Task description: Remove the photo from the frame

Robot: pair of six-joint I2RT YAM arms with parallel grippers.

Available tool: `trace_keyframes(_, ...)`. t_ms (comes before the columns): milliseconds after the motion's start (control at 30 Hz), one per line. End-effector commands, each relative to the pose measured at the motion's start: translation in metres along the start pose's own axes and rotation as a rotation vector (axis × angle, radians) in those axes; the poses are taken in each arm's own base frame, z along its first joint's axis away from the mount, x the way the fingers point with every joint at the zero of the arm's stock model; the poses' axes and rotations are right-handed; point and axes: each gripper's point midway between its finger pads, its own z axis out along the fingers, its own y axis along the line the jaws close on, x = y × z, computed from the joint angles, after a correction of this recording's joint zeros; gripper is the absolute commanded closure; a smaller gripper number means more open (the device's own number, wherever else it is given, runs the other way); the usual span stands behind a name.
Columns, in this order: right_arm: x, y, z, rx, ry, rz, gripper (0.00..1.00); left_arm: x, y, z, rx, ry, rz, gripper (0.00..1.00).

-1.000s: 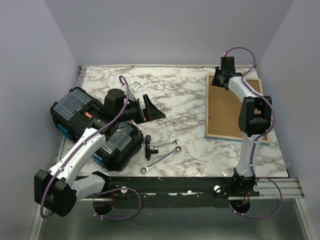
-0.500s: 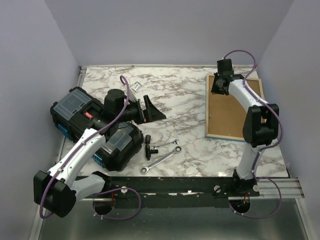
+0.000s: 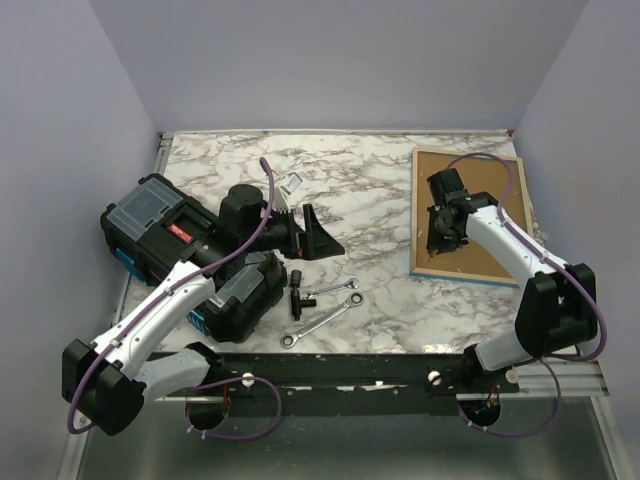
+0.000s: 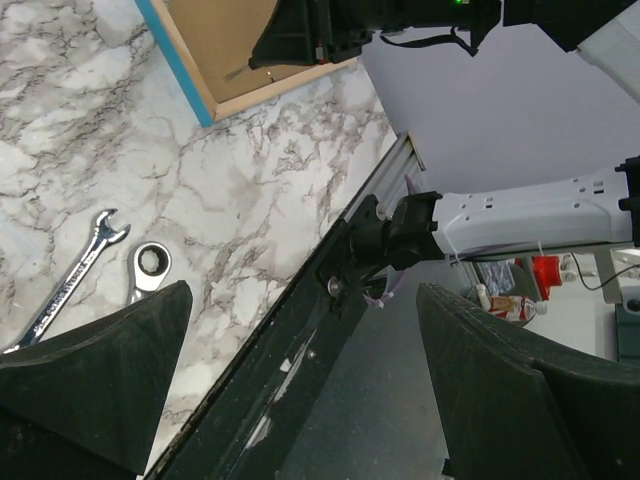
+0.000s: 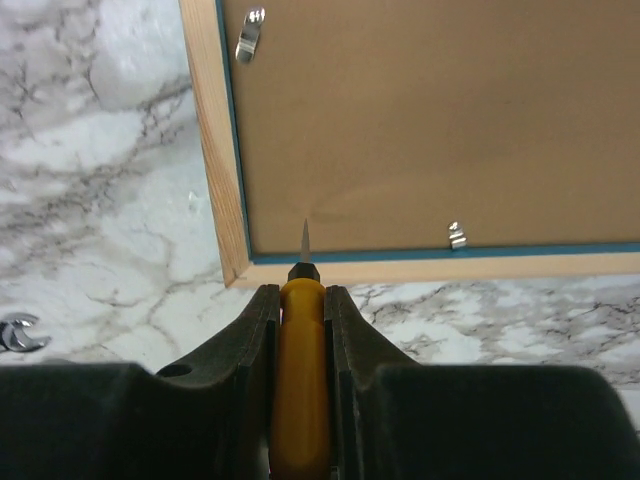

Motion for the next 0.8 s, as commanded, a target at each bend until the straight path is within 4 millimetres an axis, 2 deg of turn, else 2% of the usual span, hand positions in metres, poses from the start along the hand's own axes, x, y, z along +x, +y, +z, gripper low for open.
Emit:
trace_keyframes(0,0.018,0.018,-0.006,-0.045,0.034,-0.027,0.99,-0.01,-0.019,-0.001,0.031,-0.039,0.066,0.02)
trace_keyframes(167,0.029,0.046,-0.002,-0.095,0.041,-0.067,0.99,-0.004,-0.017,-0.003,0.021,-0.041,0.059,0.01)
trace_keyframes(300,0.022,0.078,0.0,-0.191,0.013,-0.052,1.0,-0.004,-0.016,-0.004,0.009,-0.043,0.062,0.02)
trace_keyframes(433,-0.012,0.124,-0.005,-0.377,-0.069,0.009,0.99,-0.003,-0.015,-0.004,0.001,-0.039,0.06,0.02)
trace_keyframes(533,-0.042,0.162,-0.002,-0.498,-0.105,0.048,0.99,-0.003,-0.013,-0.005,-0.013,-0.038,0.059,0.02)
trace_keyframes(667,-0.093,0.217,-0.005,-0.689,-0.184,0.091,1.0,-0.001,-0.008,-0.008,-0.044,-0.049,0.063,0.02)
trace_keyframes(767,-0.122,0.234,-0.013,-0.717,-0.211,0.075,1.0,0.001,-0.001,-0.009,-0.084,-0.053,0.058,0.02)
